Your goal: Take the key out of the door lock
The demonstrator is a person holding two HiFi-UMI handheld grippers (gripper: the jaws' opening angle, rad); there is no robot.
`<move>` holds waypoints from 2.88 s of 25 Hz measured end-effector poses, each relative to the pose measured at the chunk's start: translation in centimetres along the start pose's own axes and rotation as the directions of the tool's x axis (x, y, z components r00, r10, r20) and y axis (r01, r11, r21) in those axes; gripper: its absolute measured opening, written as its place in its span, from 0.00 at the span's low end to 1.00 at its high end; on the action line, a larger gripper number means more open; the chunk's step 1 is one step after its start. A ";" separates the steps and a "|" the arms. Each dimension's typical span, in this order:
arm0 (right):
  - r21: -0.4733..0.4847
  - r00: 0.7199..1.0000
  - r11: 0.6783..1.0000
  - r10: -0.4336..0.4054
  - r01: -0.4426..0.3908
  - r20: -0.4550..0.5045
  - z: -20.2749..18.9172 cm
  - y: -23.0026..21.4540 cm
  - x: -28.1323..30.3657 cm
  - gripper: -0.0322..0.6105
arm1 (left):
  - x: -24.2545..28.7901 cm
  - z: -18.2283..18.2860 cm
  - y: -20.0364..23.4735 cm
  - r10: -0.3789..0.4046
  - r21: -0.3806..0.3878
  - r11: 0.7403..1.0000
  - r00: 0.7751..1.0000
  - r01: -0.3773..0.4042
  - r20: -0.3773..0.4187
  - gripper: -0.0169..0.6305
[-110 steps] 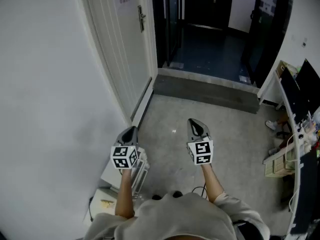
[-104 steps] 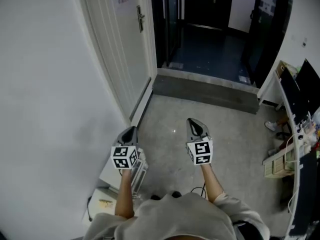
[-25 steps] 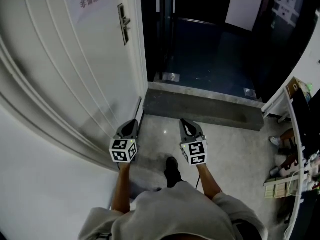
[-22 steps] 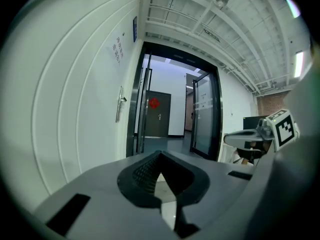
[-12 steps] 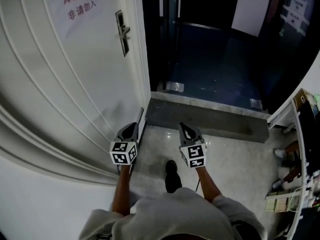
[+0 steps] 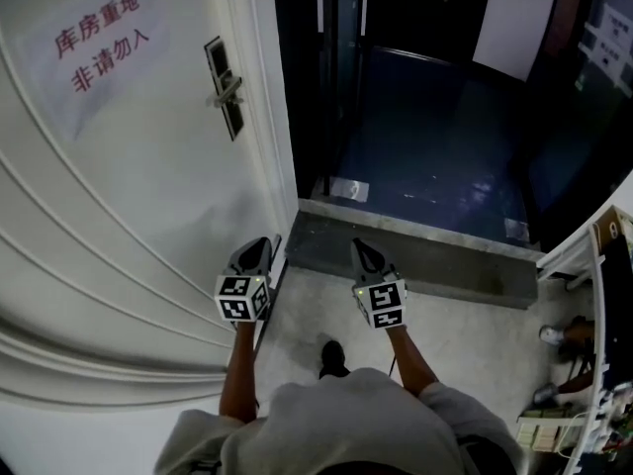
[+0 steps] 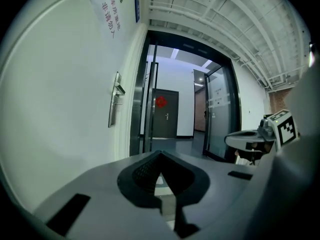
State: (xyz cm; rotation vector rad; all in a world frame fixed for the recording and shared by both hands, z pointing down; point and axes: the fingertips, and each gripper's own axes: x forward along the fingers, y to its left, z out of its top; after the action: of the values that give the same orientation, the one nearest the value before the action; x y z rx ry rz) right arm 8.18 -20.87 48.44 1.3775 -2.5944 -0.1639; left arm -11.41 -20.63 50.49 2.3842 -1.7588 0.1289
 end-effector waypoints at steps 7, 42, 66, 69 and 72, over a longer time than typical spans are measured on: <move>0.024 1.000 1.000 0.012 -0.012 0.005 -0.4 -5.1 6.3 0.09 | 7.2 1.7 1.6 0.016 0.015 1.000 1.000 -0.016 -0.010 0.05; -0.022 0.999 0.998 -0.054 0.054 -0.001 3.3 -8.1 31.9 0.09 | 28.6 6.6 14.5 -0.185 0.038 0.982 0.983 0.185 -0.002 0.05; -0.021 1.000 1.000 0.009 -0.009 0.006 3.1 -13.1 38.8 0.09 | 34.5 8.1 17.3 -0.097 0.020 0.995 0.995 0.096 0.004 0.05; -0.033 0.997 0.997 0.071 -0.070 0.018 3.5 -12.3 39.9 0.09 | 33.7 8.4 18.1 -0.046 0.016 0.999 0.999 0.045 0.015 0.05; -0.046 0.990 0.990 0.136 -0.135 0.031 4.1 -11.1 41.0 0.09 | 32.4 8.5 19.2 0.019 0.010 1.000 1.000 -0.019 0.020 0.05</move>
State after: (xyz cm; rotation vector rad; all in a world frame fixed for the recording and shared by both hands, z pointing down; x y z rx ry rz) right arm -6.20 -61.02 47.36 1.1896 -2.6845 -0.2235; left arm -20.34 -58.16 49.49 2.3849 -1.7942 0.1171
